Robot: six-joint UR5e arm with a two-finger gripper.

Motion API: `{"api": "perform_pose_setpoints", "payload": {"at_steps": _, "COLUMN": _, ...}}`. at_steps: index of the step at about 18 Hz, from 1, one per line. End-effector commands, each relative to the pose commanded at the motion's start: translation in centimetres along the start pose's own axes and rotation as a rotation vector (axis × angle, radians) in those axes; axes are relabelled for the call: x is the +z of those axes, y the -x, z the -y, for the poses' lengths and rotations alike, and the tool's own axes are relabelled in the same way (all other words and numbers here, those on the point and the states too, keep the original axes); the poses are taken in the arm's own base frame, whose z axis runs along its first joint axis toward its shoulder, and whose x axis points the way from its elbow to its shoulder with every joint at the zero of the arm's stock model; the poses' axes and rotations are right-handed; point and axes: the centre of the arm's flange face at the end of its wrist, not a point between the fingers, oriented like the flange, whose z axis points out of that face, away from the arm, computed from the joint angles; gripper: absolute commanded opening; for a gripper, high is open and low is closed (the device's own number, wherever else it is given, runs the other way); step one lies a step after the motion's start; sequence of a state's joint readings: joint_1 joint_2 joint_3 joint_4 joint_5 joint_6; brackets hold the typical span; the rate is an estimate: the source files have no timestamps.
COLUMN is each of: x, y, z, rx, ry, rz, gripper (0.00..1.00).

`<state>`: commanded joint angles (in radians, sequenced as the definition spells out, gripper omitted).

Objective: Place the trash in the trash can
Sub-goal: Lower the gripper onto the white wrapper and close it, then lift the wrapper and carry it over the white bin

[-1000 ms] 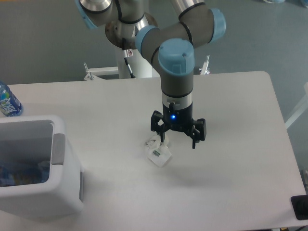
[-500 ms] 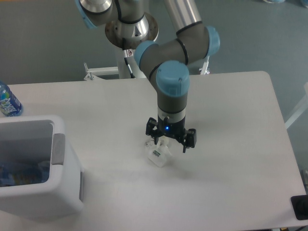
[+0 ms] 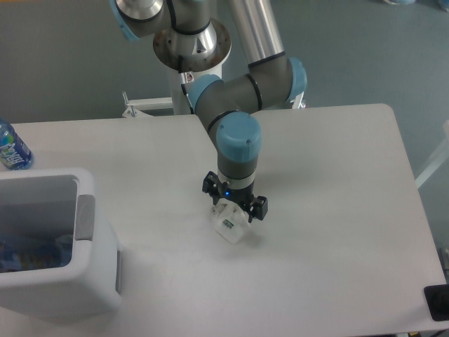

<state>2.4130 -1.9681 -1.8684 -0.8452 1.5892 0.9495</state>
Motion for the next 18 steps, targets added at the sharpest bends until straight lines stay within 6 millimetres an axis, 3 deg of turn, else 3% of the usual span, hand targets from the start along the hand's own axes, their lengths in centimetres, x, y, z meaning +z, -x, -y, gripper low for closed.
{"api": "perform_pose_setpoints", "payload": {"at_steps": 6, "x": -0.1, "y": -0.1, "z": 0.1, "rx": -0.012, "ry": -0.001, "rz": 0.001, "gripper": 0.03}}
{"api": "perform_pose_setpoints", "payload": {"at_steps": 14, "x": -1.6, "y": 0.6, "z": 0.2, "rx": -0.011, "ry": -0.017, "rz": 0.027, "gripper": 0.00}}
{"api": "perform_pose_setpoints", "payload": {"at_steps": 18, "x": -9.5, "y": 3.3, "z": 1.3, "rx": -0.146, "ry": -0.169, "rz": 0.104, "gripper": 0.00}}
